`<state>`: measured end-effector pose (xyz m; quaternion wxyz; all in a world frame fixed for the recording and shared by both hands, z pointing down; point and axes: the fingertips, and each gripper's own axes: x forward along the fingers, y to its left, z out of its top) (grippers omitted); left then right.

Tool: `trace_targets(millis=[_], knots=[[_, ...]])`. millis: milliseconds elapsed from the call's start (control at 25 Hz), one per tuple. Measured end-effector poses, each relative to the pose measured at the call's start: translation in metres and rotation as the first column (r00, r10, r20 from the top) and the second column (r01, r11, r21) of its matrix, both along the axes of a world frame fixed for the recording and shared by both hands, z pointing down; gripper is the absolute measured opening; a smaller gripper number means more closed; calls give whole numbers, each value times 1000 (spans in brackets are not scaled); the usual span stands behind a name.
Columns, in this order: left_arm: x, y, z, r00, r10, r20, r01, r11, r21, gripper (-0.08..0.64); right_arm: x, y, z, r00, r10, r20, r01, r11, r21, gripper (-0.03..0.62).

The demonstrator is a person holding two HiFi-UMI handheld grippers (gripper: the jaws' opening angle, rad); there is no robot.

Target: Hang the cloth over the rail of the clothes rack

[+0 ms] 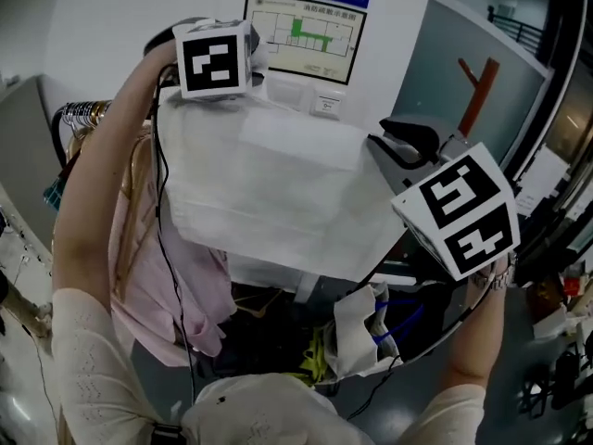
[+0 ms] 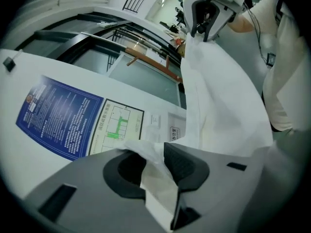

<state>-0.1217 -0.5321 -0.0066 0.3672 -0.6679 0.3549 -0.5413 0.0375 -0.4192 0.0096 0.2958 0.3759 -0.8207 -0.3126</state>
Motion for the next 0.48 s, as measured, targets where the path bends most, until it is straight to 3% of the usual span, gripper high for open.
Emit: trace_targets(millis=[120, 280, 400, 480], knots=[[-3, 10, 9, 999, 52, -12, -53, 983, -175, 118, 6, -5, 1, 996, -8, 83, 17, 995, -97, 100], [-20, 19, 10, 998, 56, -10, -56, 924, -379, 118, 9, -11, 6, 995, 17, 103, 0, 986, -165, 95], [-39, 11, -9, 997, 5, -80, -38, 908, -416, 117, 10, -12, 5, 993, 36, 115, -14, 982, -186, 87], [-54, 3, -23, 985, -43, -170, -34, 903, -428, 118, 9, -11, 5, 992, 41, 119, -16, 980, -201, 87]])
